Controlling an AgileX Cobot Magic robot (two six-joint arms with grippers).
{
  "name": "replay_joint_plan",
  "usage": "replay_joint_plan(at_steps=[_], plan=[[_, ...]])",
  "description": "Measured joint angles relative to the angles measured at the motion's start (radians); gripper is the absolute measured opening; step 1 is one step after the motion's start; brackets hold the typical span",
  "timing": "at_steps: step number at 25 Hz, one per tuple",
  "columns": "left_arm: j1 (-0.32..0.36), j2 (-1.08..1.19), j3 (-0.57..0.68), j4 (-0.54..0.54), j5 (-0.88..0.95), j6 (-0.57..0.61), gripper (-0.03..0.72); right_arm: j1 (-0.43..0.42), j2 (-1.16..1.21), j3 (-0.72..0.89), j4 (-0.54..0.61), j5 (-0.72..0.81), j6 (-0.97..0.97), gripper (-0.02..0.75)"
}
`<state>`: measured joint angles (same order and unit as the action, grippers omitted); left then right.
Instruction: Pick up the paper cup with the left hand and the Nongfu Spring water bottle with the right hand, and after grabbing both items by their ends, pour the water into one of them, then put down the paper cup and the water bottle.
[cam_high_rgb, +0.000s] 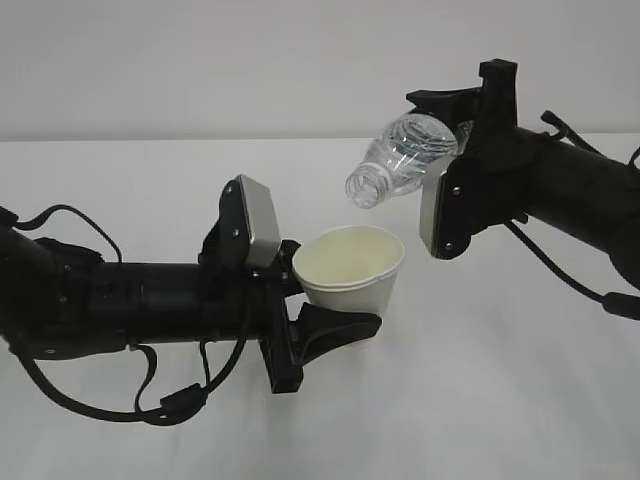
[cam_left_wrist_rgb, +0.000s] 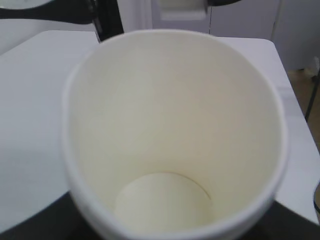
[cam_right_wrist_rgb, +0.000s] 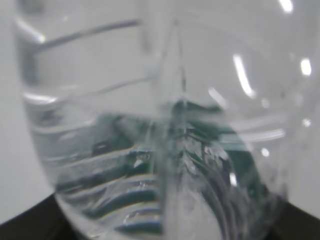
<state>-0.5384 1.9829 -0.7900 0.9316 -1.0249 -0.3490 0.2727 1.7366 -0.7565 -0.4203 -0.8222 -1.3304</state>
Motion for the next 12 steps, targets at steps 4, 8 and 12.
replay_joint_plan(at_steps=[4, 8, 12], plan=[[0.000, 0.000, 0.000, -0.020, 0.000, 0.000, 0.414, 0.000, 0.000, 0.000, 0.000, -0.005, 0.000, 0.472], [0.000, 0.000, 0.000, -0.022, 0.000, 0.000, 0.414, 0.000, 0.000, 0.000, 0.000, -0.010, -0.004, 0.472], [0.000, 0.000, 0.000, -0.024, 0.000, 0.000, 0.414, 0.000, 0.000, 0.000, 0.000, -0.010, -0.016, 0.472]])
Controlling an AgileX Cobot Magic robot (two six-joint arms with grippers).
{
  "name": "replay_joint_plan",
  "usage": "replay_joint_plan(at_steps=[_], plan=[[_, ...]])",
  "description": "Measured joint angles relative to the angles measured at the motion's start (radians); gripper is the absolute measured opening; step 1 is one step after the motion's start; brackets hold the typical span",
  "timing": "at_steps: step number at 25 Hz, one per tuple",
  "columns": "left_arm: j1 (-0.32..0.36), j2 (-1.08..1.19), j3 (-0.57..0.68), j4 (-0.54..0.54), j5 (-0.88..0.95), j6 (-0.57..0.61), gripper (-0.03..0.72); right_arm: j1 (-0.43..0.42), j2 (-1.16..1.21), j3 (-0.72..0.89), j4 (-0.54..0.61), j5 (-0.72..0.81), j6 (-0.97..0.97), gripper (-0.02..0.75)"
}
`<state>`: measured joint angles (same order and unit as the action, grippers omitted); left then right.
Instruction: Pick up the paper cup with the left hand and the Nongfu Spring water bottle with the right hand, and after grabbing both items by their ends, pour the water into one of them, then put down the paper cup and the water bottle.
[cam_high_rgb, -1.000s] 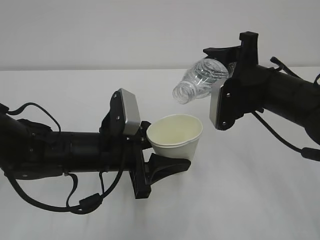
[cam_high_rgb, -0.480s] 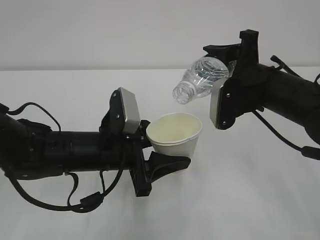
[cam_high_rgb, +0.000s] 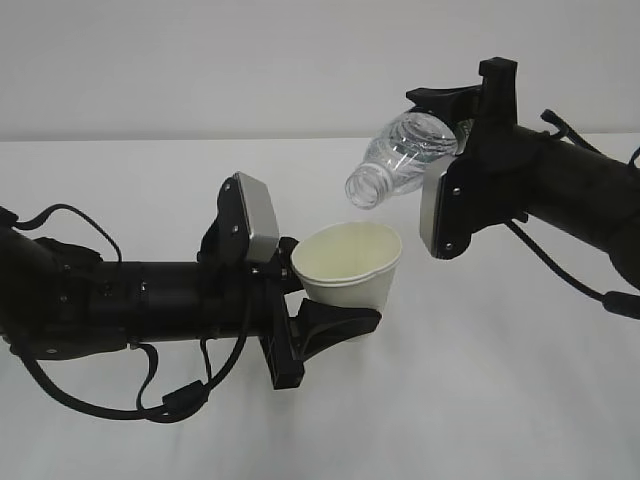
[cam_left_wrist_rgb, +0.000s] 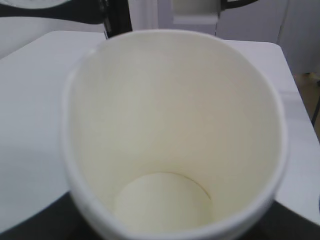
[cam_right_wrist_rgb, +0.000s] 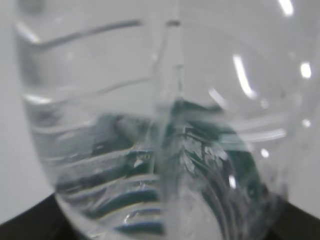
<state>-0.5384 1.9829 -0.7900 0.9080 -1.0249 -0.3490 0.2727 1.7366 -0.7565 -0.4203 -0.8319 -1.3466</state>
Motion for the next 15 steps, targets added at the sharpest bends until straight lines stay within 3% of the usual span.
replay_joint_plan(at_steps=[15], plan=[[0.000, 0.000, 0.000, -0.002, 0.002, 0.000, 0.409, 0.000, 0.000, 0.000, 0.000, 0.000, -0.011, 0.472]])
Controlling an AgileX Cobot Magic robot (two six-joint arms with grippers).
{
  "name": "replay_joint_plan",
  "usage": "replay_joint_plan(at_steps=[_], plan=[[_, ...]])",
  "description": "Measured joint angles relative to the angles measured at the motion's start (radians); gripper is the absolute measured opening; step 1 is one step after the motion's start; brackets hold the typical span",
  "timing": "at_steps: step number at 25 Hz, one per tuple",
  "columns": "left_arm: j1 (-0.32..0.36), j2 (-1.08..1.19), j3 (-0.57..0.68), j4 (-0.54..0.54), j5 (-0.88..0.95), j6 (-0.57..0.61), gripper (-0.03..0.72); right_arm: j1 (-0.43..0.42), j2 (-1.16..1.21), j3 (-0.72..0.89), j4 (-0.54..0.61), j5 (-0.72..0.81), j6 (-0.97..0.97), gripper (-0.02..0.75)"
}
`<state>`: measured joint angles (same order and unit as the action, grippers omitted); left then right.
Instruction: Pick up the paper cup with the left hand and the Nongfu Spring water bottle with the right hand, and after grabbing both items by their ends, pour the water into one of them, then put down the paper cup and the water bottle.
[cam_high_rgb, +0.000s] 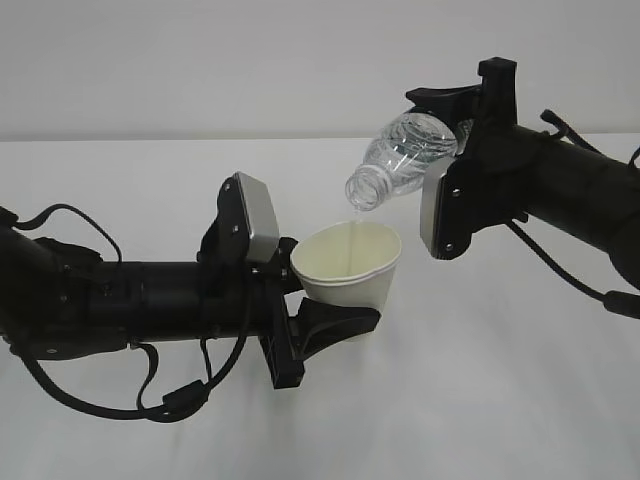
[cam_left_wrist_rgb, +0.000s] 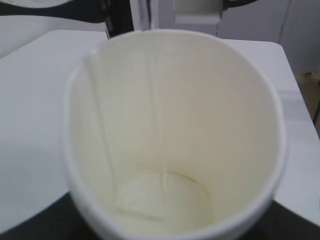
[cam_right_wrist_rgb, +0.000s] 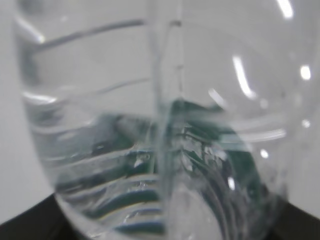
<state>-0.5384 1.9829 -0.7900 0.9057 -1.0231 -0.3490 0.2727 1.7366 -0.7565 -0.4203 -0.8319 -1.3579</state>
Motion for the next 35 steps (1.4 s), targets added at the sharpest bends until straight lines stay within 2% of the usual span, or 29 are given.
replay_joint_plan(at_steps=[35], plan=[[0.000, 0.000, 0.000, 0.006, 0.044, 0.000, 0.405, 0.000, 0.000, 0.000, 0.000, -0.014, -0.027, 0.472]])
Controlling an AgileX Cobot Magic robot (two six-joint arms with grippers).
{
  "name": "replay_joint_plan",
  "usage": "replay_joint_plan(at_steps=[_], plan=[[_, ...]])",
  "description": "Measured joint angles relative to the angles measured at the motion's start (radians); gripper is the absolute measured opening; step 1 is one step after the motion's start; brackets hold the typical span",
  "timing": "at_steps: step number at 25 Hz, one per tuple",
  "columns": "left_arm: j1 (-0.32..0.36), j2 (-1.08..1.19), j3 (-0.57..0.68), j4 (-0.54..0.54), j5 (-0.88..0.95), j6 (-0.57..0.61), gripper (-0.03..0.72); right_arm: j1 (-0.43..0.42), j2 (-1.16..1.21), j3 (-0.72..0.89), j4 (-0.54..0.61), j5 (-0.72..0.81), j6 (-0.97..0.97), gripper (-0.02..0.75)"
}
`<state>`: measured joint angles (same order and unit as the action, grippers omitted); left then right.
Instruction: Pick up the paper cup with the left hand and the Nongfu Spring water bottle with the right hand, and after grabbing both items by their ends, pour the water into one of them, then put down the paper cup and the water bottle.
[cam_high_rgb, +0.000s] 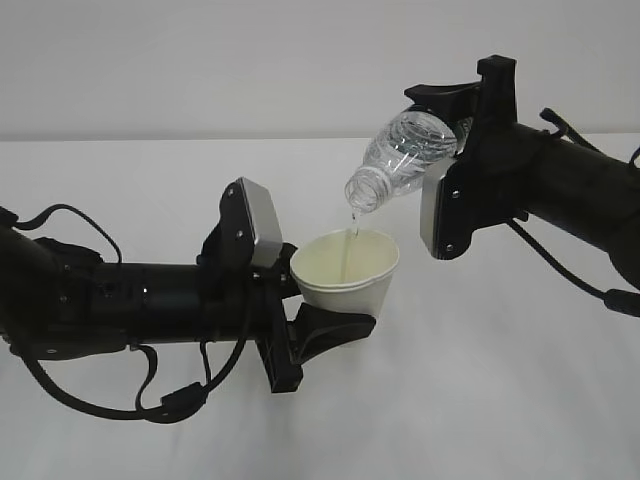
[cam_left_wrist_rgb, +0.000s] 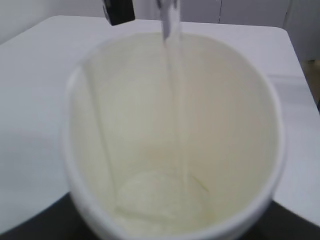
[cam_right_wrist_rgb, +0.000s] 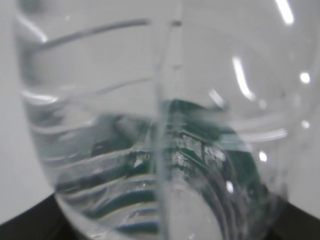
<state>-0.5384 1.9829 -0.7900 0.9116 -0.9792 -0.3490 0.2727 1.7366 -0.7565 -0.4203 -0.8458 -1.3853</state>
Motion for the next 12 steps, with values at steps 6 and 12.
replay_joint_plan(at_steps=[6, 12], plan=[[0.000, 0.000, 0.000, 0.021, 0.000, 0.000, 0.404, 0.000, 0.000, 0.000, 0.000, 0.000, -0.002, 0.472], [0.000, 0.000, 0.000, 0.035, 0.000, 0.000, 0.403, 0.000, 0.000, 0.000, 0.000, 0.000, -0.004, 0.472]])
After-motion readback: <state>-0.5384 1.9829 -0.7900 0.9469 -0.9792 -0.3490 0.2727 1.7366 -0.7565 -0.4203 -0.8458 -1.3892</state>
